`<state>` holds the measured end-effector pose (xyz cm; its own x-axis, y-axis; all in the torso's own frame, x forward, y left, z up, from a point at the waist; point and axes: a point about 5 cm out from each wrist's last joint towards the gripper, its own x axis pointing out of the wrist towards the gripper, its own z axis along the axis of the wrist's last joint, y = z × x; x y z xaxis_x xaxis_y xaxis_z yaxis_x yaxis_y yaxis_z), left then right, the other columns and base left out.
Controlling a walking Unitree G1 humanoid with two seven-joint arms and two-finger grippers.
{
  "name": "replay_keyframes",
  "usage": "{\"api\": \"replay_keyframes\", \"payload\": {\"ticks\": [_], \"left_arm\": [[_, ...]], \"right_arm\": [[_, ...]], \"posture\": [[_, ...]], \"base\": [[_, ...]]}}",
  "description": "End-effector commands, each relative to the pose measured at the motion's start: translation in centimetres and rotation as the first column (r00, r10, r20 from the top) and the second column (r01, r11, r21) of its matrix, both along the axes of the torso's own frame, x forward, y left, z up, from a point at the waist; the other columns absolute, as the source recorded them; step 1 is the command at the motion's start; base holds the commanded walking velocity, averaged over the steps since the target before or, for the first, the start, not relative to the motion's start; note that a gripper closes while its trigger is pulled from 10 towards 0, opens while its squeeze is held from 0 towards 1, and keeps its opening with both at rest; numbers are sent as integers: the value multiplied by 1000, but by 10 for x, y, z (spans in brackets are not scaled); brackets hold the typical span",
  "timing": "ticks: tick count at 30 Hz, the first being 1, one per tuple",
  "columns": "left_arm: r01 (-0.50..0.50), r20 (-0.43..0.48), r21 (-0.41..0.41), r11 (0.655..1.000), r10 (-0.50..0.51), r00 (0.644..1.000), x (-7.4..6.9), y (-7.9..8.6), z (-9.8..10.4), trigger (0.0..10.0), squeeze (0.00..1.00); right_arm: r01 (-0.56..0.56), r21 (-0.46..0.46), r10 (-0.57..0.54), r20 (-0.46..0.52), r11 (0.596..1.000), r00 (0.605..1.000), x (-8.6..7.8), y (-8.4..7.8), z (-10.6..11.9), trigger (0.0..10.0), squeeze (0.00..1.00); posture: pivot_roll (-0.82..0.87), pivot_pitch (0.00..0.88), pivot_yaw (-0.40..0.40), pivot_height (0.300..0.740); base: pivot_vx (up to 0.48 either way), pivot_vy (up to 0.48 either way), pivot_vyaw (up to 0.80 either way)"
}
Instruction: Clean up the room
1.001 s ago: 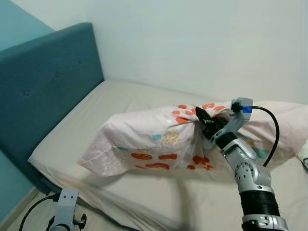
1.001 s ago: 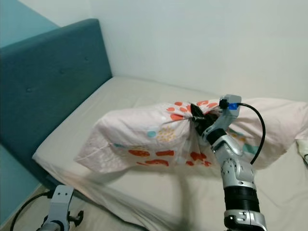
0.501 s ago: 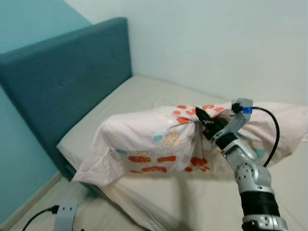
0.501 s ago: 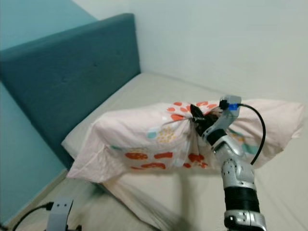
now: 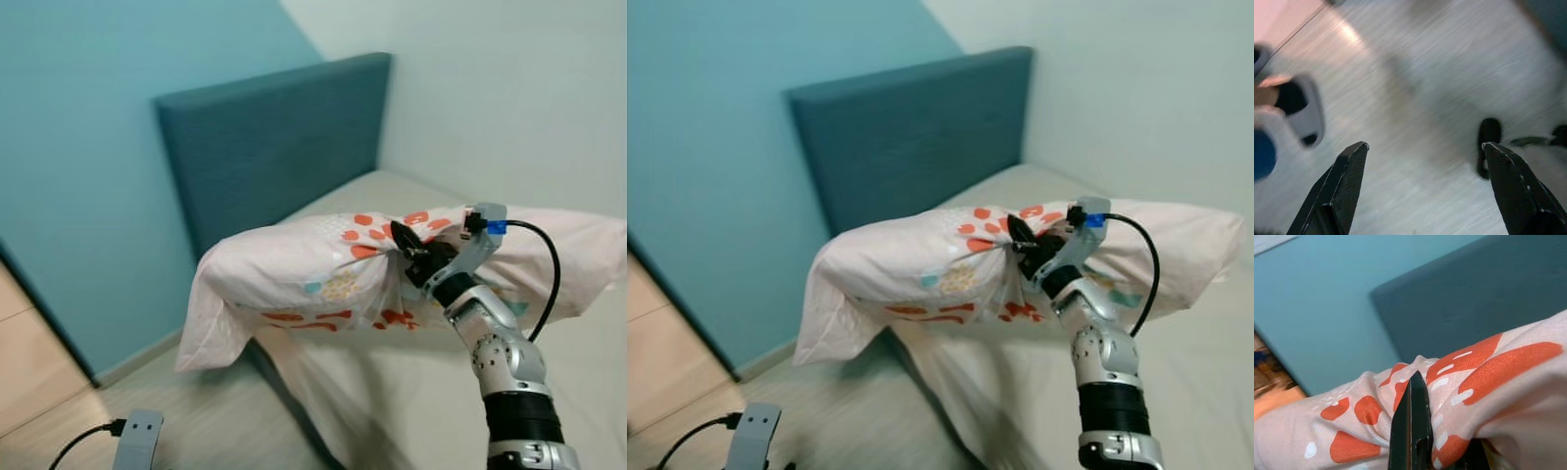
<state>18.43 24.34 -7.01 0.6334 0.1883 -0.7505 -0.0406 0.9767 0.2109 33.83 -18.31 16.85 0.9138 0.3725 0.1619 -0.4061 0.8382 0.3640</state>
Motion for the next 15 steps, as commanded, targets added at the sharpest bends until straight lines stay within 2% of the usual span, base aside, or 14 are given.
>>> {"api": "replay_keyframes", "payload": {"ticks": [1, 6, 7, 10, 11, 12, 13, 14, 15], "left_arm": [[13, -24, -3, 1000, -13, 1000, -3, -1, -2, 10000, 0], [-2, 16, -41, 999, 3, 1000, 3, -5, 0, 10000, 0], [-8, 36, -59, 998, 10, 999, 6, -8, 1, 10000, 0], [14, 142, -134, 991, 5, 990, 31, -24, 13, 10000, 0], [14, 142, -134, 991, 5, 990, 31, -24, 13, 10000, 0], [41, 224, -187, 982, 2, 975, 46, -25, 24, 10000, 0], [90, 339, -263, 961, 4, 941, 65, -27, 41, 10000, 0], [90, 339, -263, 961, 4, 941, 65, -27, 41, 10000, 0], [170, 468, -330, 929, 4, 884, 85, -30, 62, 10000, 0]], "right_arm": [[-1, -5, 2, 111, 1000, 994, 1, 1, 21, 10000, 0], [7, -4, -7, 97, 1000, 995, 1, 0, 17, 10000, 0], [11, -3, -10, 95, 1000, 995, 1, -1, 17, 10000, 0], [33, -4, -33, 84, 999, 996, 1, -5, 15, 10000, 0], [33, -4, -33, 84, 999, 996, 1, -5, 15, 10000, 0], [46, 9, -47, 82, 999, 996, 2, -6, 15, 10000, 0], [56, 21, -58, 86, 998, 995, 3, -8, 16, 10000, 0], [56, 21, -58, 86, 998, 995, 3, -8, 16, 10000, 0], [62, 24, -64, 93, 998, 994, 3, -9, 18, 10000, 0]], "posture": [[66, 9, -22, 740], [67, 10, -19, 740], [67, 10, -19, 740], [65, 8, -19, 740], [65, 8, -19, 740], [60, 5, -13, 740], [53, 4, -4, 740], [53, 4, -4, 740], [53, 4, -4, 740]], "base": [[0, 0, 794], [0, 0, 794], [0, 0, 794], [0, 0, 731], [0, 0, 606], [0, 0, 0], [0, 0, 0], [0, 0, 0], [0, 0, 0]]}}
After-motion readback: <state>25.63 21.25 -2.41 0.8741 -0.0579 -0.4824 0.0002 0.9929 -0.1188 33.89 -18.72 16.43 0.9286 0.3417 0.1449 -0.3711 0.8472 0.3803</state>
